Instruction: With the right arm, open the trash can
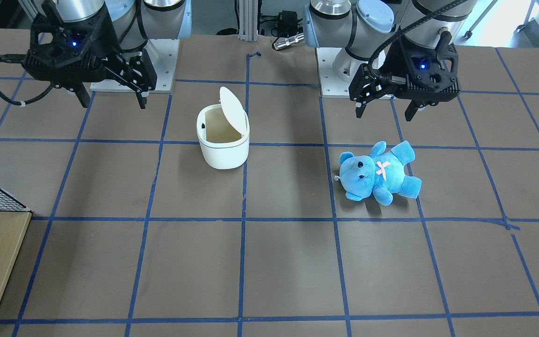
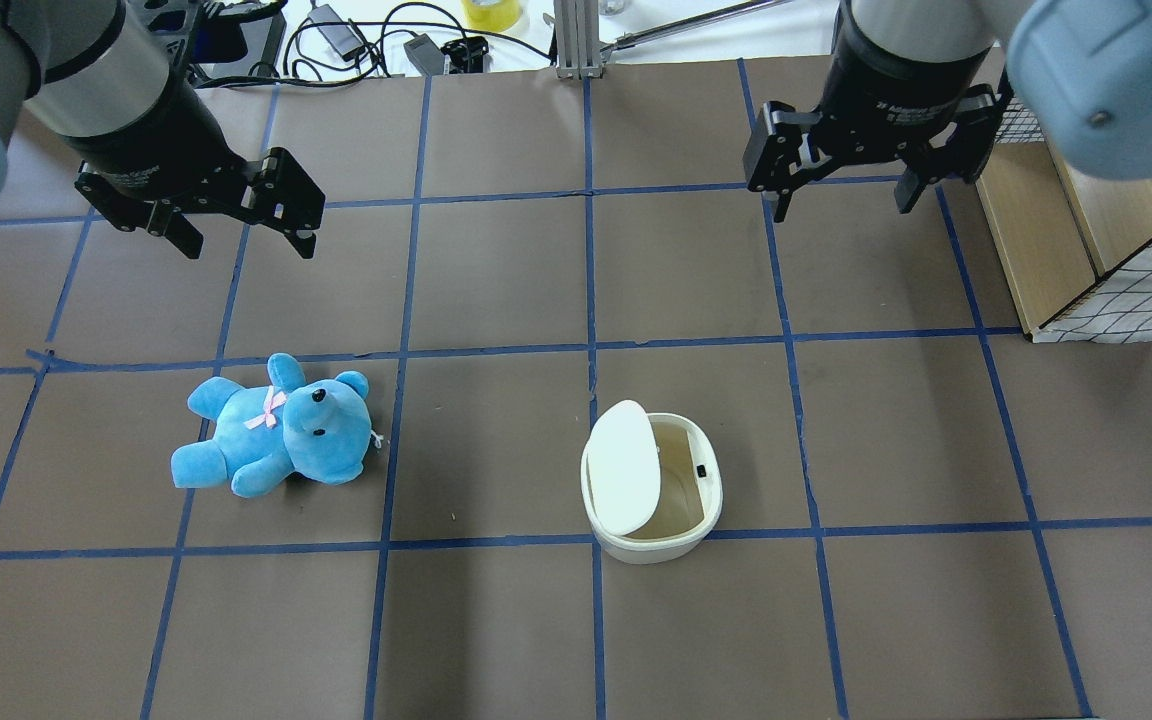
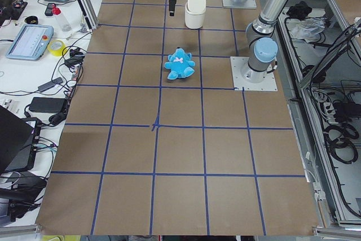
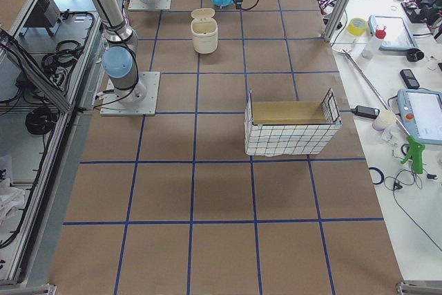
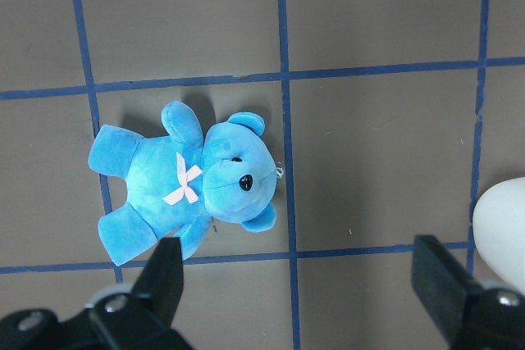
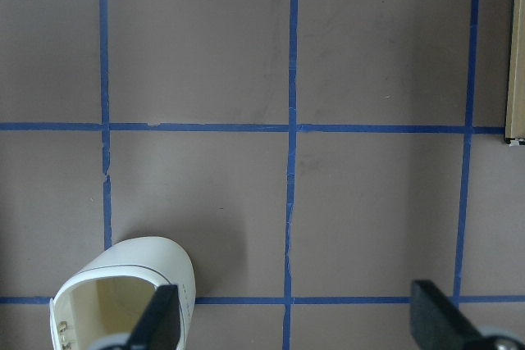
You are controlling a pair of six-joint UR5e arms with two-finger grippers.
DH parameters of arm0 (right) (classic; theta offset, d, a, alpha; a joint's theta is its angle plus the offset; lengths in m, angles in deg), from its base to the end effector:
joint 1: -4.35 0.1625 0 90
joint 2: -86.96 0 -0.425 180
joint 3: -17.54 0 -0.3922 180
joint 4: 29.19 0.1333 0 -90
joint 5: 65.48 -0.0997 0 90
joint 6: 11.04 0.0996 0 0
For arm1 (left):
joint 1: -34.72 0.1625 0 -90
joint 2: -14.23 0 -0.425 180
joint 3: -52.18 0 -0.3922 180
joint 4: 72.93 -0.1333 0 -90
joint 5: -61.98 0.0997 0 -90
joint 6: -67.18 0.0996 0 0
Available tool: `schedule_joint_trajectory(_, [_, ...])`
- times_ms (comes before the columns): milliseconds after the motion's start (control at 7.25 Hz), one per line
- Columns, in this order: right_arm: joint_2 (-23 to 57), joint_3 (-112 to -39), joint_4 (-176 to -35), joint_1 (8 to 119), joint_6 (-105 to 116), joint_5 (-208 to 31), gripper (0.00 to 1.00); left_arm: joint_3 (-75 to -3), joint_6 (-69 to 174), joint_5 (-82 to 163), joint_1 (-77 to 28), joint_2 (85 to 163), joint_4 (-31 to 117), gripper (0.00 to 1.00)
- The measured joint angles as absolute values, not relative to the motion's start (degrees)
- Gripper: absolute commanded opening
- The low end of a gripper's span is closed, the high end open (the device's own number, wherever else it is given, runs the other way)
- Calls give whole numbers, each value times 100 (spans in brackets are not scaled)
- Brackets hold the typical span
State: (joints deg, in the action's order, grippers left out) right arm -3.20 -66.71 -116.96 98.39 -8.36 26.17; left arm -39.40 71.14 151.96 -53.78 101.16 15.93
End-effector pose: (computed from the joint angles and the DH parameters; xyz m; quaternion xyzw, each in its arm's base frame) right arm 0.1650 -0.4844 0.5349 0.0114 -0.9993 0.0329 0.0125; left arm -0.1209 -0.4768 0.5022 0.0215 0.9995 -0.0229 0.0009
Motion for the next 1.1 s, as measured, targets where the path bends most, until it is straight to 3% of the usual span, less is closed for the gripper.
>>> schedule_joint_trajectory(1103, [-330,-6601,-11688,9831,-849,2631,100,-3940,7114,15189,-5378,10116,1593,100])
